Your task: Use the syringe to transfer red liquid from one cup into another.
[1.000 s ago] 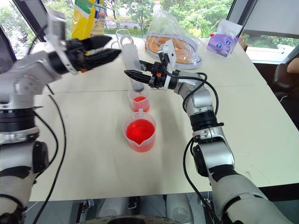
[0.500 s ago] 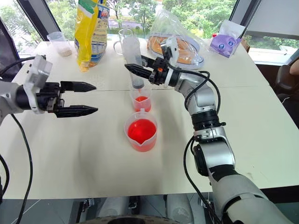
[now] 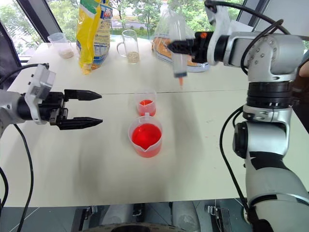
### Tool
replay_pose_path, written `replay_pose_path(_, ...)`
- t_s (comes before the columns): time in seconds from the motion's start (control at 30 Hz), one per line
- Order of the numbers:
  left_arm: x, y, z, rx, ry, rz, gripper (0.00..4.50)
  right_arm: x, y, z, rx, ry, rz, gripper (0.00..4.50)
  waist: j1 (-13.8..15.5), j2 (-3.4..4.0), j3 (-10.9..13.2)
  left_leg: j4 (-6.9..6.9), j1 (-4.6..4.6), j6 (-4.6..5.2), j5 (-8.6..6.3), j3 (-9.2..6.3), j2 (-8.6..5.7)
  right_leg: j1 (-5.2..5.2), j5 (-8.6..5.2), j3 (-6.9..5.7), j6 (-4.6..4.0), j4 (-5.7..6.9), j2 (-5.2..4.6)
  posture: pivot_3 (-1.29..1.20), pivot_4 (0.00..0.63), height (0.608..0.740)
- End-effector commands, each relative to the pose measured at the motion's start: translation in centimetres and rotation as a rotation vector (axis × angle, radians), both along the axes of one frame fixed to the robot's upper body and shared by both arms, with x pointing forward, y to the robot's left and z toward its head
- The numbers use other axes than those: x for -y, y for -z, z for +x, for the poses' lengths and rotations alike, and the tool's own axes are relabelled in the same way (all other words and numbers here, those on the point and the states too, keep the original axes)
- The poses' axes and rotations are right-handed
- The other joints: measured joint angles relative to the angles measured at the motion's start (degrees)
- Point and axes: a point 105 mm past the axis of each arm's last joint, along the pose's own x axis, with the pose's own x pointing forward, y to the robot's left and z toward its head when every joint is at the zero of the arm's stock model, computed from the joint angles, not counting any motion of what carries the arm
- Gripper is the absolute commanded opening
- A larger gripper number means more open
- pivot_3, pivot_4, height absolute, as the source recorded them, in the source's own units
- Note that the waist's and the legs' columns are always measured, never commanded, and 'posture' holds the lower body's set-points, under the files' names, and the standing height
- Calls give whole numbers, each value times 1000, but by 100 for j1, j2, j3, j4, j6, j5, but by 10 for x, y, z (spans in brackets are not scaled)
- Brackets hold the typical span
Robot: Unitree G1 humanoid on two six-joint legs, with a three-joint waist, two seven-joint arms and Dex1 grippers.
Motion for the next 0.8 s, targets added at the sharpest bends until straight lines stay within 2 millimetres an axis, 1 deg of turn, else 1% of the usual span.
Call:
replay_pose_path(0.03, 4, -8, -6, 58, 30, -17, 4467, 14, 6, -6, -84, 76, -74, 1448, -2, 1, 1, -1, 0, 0, 0, 0, 1, -2, 0, 0, 0, 0, 1, 0, 150, 740)
replay_pose_path(0.1, 7, -9, -7, 65, 48, -31, 4467, 31, 35, -6, -198, 147, -140, 1448, 10, 1, 1, -2, -3, 0, 0, 0, 3, -4, 0, -1, 0, 1, 6, 0, 150, 740)
replay_pose_path(0.13, 8, -9, -7, 68, 53, -36, 4467, 36, 45, -7, -233, 168, -161, 1448, 14, -1, -1, -2, -3, 0, 0, 0, 2, -4, 0, -1, 0, 0, 7, 0, 150, 740)
replay_pose_path(0.17, 9, -10, -8, 69, 64, -45, 4467, 42, 61, -7, -295, 194, -185, 1448, 22, -2, -1, -1, -3, 2, -1, 0, 2, -2, 0, -2, 0, -1, 9, 0, 150, 740)
replay_pose_path(0.27, 9, -11, -10, 56, 97, -54, 4467, 52, 94, -9, -413, 236, -235, 1448, 29, -1, -1, 3, -5, 6, -2, 7, -5, -1, 2, -5, 3, -2, 16, 0, 150, 740)
replay_pose_path(0.37, 8, -7, -13, 43, 122, -19, 4467, 57, 112, -11, -460, 257, -285, 1448, 19, 0, 0, 3, -8, 10, -4, 14, -6, -5, 12, -2, 22, -2, 21, 0, 150, 740)
replay_pose_path(0.47, 10, -7, -15, 31, 152, -20, 4467, 61, 133, -15, -516, 275, -329, 1448, 12, -1, 0, 3, -8, 11, -5, 14, -2, -7, 13, -1, 25, -1, 30, 0, 150, 740)
replay_pose_path(0.63, 12, -13, -15, 35, 165, -41, 4467, 64, 149, -14, -546, 306, -341, 1448, 20, -1, 0, 4, -8, 11, -5, 14, -1, -7, 13, -1, 26, -1, 32, 0, 150, 740)
replay_pose_path(0.7, 12, -14, -15, 38, 166, -45, 4500, 64, 152, -14, -550, 307, -339, 2482, 20, -1, 0, 4, -8, 11, -5, 13, -1, -7, 13, -1, 26, -1, 32, 0, 150, 740)
replay_pose_path(0.73, 13, -14, -15, 39, 165, -46, 4500, 63, 153, -14, -550, 307, -339, 2689, 20, -1, 0, 4, -8, 11, -5, 13, -1, -7, 13, -1, 27, -1, 32, 0, 150, 740)
replay_pose_path(0.77, 13, -15, -14, 40, 165, -46, 4500, 62, 152, -14, -546, 304, -336, 3274, 20, -1, 0, 4, -8, 11, -5, 13, -1, -6, 13, -1, 27, -1, 32, 0, 150, 740)
replay_pose_path(0.8, 13, -14, -14, 39, 163, -46, 4500, 62, 151, -14, -540, 302, -336, 3743, 20, -1, 0, 4, -8, 11, -5, 13, -1, -6, 13, -1, 27, -1, 32, 0, 150, 740)
